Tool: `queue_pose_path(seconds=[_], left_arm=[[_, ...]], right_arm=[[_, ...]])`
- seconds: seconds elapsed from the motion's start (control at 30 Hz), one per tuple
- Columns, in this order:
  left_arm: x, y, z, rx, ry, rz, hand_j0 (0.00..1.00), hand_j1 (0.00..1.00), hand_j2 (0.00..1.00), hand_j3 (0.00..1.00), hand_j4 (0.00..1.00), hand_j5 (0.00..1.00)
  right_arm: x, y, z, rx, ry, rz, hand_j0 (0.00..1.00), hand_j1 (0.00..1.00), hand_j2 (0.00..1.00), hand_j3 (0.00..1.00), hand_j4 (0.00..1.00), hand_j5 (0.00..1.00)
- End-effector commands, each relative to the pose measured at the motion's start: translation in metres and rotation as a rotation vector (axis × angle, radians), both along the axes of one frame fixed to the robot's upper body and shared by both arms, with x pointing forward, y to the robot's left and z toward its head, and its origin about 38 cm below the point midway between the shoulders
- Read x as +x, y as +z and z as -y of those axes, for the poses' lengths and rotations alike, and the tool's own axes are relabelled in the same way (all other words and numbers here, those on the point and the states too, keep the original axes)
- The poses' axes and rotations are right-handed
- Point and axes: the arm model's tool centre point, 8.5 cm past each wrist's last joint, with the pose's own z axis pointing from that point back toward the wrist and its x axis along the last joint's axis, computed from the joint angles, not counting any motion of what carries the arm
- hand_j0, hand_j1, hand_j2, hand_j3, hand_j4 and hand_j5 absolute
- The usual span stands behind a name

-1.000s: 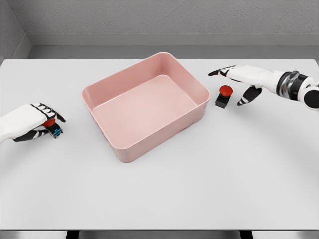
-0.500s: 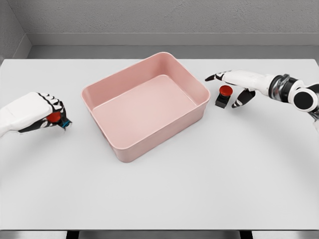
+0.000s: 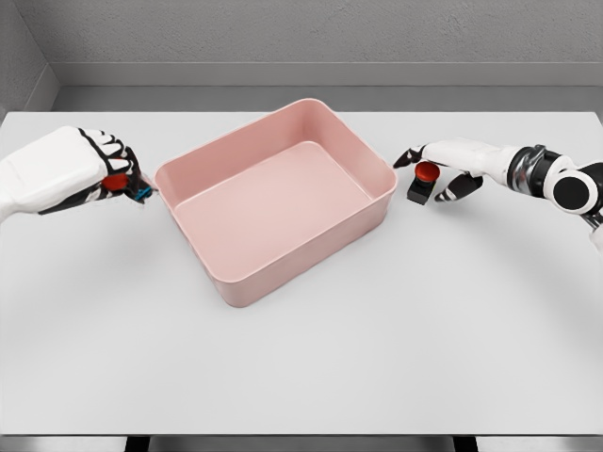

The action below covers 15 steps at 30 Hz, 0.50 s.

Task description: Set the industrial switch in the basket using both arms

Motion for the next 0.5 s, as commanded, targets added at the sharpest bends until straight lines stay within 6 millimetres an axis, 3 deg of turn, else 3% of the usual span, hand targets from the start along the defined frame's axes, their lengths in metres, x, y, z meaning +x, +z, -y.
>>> queue_pose_path(seconds=[0.0, 0.2, 0.47], left_arm=[[-0.001, 0.002, 0.001, -0.015, -0.005, -0.001, 0.29, 0.29, 0.29, 0.29, 0.29, 0.29], [0.001, 0.018, 0.014, -0.022, -0.039, 0.045, 0.29, 0.29, 0.29, 0.29, 0.29, 0.29], [0.004, 0.017, 0.021, -0.045, -0.049, 0.055, 0.29, 0.29, 0.29, 0.29, 0.29, 0.29]], right_arm=[[0.000, 0.000, 0.000, 0.003, 0.000, 0.001, 0.70, 0.70, 0.70, 0.70, 0.70, 0.70], [0.000, 0.000, 0.000, -0.010, 0.004, 0.005, 0.61, 0.61, 0.61, 0.61, 0.61, 0.61], [0.000, 0.001, 0.002, -0.010, 0.003, 0.006, 0.52, 0.52, 0.52, 0.52, 0.52, 0.52]])
